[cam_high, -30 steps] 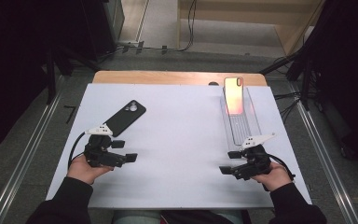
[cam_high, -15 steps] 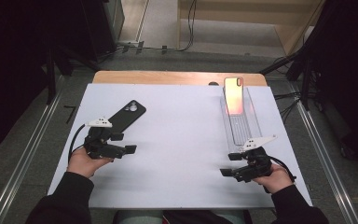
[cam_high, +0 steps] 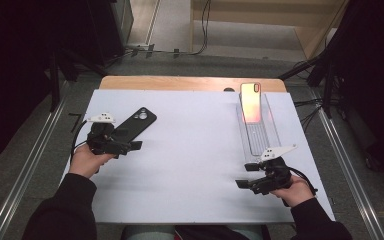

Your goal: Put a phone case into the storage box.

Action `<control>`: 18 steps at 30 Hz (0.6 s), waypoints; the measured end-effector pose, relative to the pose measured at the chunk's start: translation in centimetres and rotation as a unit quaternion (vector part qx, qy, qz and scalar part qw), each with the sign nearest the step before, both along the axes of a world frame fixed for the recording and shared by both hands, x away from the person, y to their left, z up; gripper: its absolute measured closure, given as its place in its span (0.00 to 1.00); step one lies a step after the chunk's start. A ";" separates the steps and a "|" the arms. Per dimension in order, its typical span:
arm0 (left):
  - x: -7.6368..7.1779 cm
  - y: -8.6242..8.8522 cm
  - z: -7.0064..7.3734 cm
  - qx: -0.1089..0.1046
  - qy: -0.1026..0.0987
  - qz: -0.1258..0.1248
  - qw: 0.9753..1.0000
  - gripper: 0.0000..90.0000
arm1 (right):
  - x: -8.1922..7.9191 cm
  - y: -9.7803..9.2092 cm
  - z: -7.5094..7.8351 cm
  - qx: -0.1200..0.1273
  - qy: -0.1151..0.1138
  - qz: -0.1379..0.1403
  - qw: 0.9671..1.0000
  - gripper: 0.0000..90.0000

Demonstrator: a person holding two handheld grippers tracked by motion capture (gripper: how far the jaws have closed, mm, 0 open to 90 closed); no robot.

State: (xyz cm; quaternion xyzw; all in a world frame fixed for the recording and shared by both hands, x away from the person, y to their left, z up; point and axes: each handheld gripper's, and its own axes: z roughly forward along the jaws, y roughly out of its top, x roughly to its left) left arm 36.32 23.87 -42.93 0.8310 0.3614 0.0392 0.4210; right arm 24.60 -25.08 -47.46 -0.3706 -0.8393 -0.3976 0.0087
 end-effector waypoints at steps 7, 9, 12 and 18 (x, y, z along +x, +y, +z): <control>1.8 0.2 -0.1 0.010 -0.009 0.009 1.000 0.15 | 0.0 -0.1 0.0 0.000 -0.001 -0.002 1.000 0.24; 2.4 0.2 -0.1 0.009 -0.016 0.008 1.000 0.15 | 0.0 -0.1 0.0 0.000 -0.001 -0.002 1.000 0.24; 3.3 0.1 -0.3 0.015 -0.011 0.009 1.000 0.16 | 0.0 -0.1 0.0 0.000 -0.003 -0.002 1.000 0.24; 4.9 -0.1 -0.8 0.026 -0.015 0.011 0.999 0.16 | 0.1 -0.1 0.3 0.005 -0.007 -0.005 1.000 0.24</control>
